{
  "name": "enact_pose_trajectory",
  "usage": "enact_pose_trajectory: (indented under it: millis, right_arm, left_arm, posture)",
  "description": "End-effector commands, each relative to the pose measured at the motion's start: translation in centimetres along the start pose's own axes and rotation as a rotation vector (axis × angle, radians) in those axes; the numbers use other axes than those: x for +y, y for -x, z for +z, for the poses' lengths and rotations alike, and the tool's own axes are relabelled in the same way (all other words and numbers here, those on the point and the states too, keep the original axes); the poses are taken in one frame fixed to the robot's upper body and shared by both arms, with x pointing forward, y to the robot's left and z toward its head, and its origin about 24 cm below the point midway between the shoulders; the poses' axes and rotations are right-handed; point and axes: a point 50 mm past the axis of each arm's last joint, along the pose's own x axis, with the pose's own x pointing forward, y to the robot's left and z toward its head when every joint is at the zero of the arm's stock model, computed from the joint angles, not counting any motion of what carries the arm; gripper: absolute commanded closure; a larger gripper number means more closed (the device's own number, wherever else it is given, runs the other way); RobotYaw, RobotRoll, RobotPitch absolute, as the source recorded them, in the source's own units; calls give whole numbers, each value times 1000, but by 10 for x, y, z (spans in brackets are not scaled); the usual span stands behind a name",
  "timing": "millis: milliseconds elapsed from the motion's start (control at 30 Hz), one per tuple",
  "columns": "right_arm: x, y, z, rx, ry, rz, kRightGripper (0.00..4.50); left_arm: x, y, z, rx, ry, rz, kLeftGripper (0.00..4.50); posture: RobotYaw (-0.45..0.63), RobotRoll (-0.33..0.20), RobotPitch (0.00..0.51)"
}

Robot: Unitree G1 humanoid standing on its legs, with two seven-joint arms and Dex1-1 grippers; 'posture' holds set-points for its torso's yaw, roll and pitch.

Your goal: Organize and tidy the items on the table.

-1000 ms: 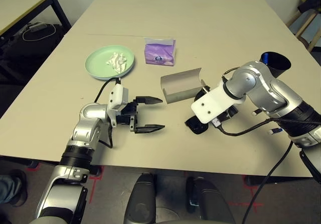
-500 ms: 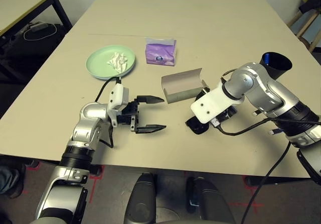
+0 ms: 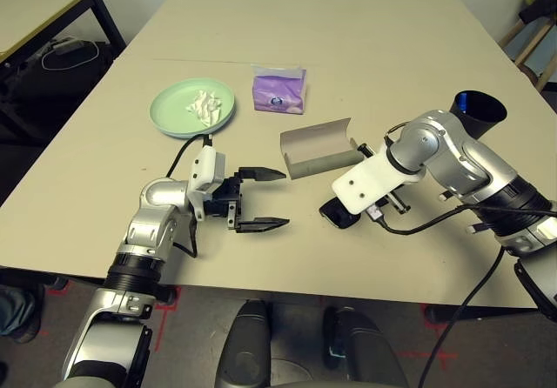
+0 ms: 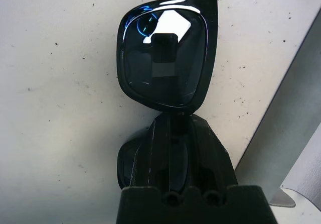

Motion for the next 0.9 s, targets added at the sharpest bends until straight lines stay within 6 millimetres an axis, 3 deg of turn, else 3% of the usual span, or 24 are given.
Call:
enact_pose_trajectory:
  millis: [33,533,667,900]
  right_arm:
    - [-5,9,3,-21,1,-27,4159]
    - [-38,48,9,-54,-136,-358,4159]
    - [-46,48,8,-40,-150,-434,4159]
    - [-60,30,1,25,-152,-540,4159]
  left_arm:
    - [-2,-1,-1,5,-1,-16,0]
    - [21,7,6,-8,40,167,0]
    - [24,10,8,-15,36,193,0]
    - [24,11,11,-17,6,192,0]
  posture:
    - [282,0,128]
    - [234,0,110]
    - [235,0,110]
    - [237,0,109]
